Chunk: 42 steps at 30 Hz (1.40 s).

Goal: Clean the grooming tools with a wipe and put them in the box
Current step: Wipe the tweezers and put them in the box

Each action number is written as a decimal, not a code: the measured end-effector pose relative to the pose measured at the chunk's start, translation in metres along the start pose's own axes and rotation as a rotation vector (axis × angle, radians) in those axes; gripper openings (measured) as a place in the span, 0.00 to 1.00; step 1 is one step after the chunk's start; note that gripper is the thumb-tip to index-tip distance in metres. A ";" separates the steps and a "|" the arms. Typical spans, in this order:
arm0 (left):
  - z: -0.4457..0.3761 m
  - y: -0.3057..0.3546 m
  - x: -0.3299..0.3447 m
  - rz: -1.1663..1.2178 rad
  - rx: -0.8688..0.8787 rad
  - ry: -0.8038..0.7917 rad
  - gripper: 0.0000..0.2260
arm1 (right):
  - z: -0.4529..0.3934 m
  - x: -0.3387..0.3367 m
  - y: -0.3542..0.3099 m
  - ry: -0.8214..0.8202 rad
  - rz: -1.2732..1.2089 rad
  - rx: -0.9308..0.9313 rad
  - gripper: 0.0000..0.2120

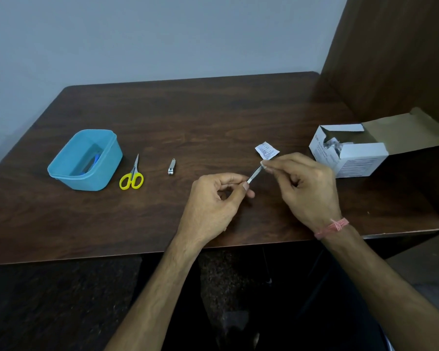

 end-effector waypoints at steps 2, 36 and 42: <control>0.000 0.000 0.001 -0.003 0.010 0.005 0.06 | 0.000 0.002 0.001 -0.017 0.001 -0.003 0.08; -0.001 -0.002 0.000 -0.042 -0.026 -0.052 0.07 | -0.001 -0.001 -0.006 -0.022 0.031 0.003 0.09; -0.002 -0.003 0.000 -0.059 -0.015 -0.050 0.08 | 0.001 0.000 -0.005 -0.008 0.038 -0.005 0.09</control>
Point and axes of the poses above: each hand's wrist, its own z-axis away from the middle knuckle, its own x-axis out of the palm, y = z × x, the point moved 2 cm from there along -z, towards the middle knuckle, and after that the axes turned 5 degrees about -y, right-handed, at the moved point
